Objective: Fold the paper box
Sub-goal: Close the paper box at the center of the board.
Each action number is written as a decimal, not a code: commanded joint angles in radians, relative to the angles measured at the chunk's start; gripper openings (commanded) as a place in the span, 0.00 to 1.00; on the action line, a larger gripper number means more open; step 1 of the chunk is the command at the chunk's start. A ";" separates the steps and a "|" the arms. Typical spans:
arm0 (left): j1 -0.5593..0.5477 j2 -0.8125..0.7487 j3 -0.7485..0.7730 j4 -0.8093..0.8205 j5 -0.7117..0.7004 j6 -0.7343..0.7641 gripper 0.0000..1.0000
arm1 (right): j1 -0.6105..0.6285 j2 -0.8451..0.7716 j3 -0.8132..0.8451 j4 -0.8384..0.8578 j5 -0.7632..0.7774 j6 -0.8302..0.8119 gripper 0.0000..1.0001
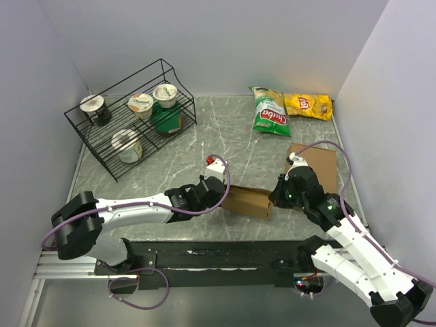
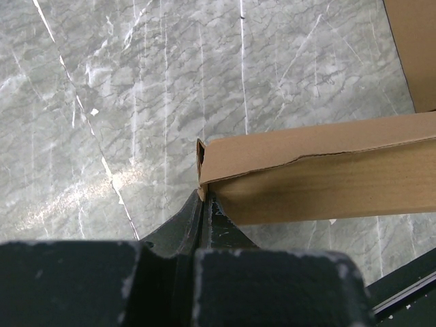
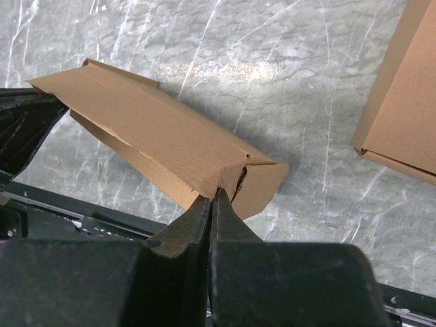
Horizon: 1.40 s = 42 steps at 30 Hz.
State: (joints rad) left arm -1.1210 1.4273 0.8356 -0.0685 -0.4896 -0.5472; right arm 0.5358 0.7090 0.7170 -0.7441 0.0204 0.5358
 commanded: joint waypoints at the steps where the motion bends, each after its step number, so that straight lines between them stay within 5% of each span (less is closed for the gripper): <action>1: -0.013 0.022 -0.035 -0.097 0.043 -0.010 0.01 | -0.013 -0.025 0.007 0.072 0.030 0.036 0.00; 14: -0.013 0.050 0.011 -0.139 0.042 -0.039 0.01 | -0.010 -0.031 -0.001 -0.118 0.009 -0.014 0.00; 24: -0.013 0.035 0.005 -0.134 0.031 -0.048 0.01 | 0.027 -0.032 -0.086 -0.061 0.035 0.090 0.00; 32: -0.011 0.025 -0.001 -0.129 0.033 -0.049 0.01 | 0.229 -0.109 -0.186 -0.040 0.235 0.289 0.00; 37: -0.013 0.019 -0.009 -0.123 0.036 -0.050 0.01 | 0.250 -0.144 -0.240 0.034 0.230 0.378 0.00; 42: -0.011 0.016 -0.020 -0.111 0.036 -0.045 0.01 | 0.250 -0.178 -0.137 -0.081 0.338 0.363 0.00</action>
State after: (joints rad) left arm -1.1275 1.4372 0.8516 -0.0803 -0.4946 -0.5877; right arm 0.7723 0.5583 0.5255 -0.7288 0.2893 0.8570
